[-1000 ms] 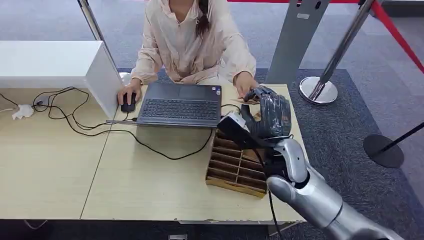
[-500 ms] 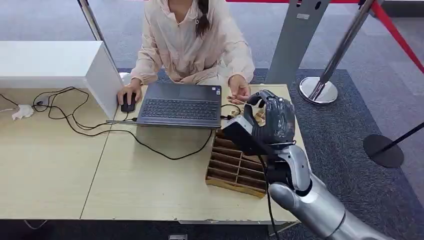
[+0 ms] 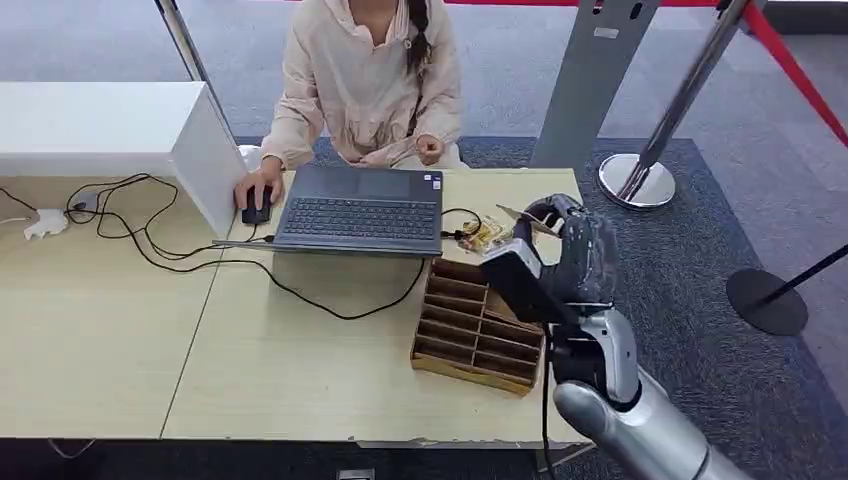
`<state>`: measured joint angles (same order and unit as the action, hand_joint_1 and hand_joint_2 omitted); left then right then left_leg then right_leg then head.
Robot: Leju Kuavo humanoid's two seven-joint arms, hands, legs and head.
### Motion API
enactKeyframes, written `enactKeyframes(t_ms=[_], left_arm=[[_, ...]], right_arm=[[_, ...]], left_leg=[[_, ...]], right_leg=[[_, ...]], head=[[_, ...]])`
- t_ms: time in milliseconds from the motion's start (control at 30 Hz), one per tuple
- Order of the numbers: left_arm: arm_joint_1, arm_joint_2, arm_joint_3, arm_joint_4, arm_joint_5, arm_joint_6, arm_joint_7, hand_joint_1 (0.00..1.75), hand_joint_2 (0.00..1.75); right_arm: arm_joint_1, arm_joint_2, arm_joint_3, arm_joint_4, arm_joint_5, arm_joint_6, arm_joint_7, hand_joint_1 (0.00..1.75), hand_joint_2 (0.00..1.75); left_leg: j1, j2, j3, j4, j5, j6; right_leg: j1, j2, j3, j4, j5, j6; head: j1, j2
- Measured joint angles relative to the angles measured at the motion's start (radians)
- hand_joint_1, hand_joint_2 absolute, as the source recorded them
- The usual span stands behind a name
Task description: Pass the card to the sensor for recognition and then transmit it.
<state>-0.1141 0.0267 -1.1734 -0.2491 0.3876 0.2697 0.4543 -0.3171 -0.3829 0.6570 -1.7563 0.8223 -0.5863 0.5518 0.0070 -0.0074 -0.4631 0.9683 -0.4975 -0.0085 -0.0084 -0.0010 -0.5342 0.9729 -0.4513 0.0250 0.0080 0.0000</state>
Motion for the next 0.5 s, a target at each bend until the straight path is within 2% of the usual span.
enactKeyframes(t_ms=[267, 367, 500], left_arm=[[0.006, 0.0, 0.002, 0.0, 0.026, 0.01, 0.019, 0.0, 0.0], [0.007, -0.002, 0.003, 0.0, 0.036, 0.017, 0.024, 0.0, 0.0], [0.009, -0.006, 0.006, 0.0, 0.048, 0.026, 0.032, 0.0, 0.0]], right_arm=[[0.165, -0.047, -0.115, -0.035, 0.072, -0.059, 0.078, 1.4, 1.75], [0.244, -0.061, -0.169, -0.054, 0.073, -0.096, 0.095, 1.38, 1.75], [0.34, -0.066, -0.244, -0.073, 0.068, -0.099, 0.093, 1.36, 1.75]], left_leg=[[0.0, 0.0, 0.0, 0.0, 0.0, 0.0], [0.0, 0.0, 0.0, 0.0, -0.001, 0.0], [0.0, 0.0, -0.001, 0.0, -0.001, 0.0]], right_leg=[[0.0, 0.0, 0.0, 0.0, 0.0, 0.0], [0.0, 0.0, 0.0, 0.0, 0.0, 0.0], [0.0, 0.0, 0.0, 0.0, 0.0, 0.0]], head=[[0.0, 0.0], [0.0, 0.0], [0.0, 0.0]])
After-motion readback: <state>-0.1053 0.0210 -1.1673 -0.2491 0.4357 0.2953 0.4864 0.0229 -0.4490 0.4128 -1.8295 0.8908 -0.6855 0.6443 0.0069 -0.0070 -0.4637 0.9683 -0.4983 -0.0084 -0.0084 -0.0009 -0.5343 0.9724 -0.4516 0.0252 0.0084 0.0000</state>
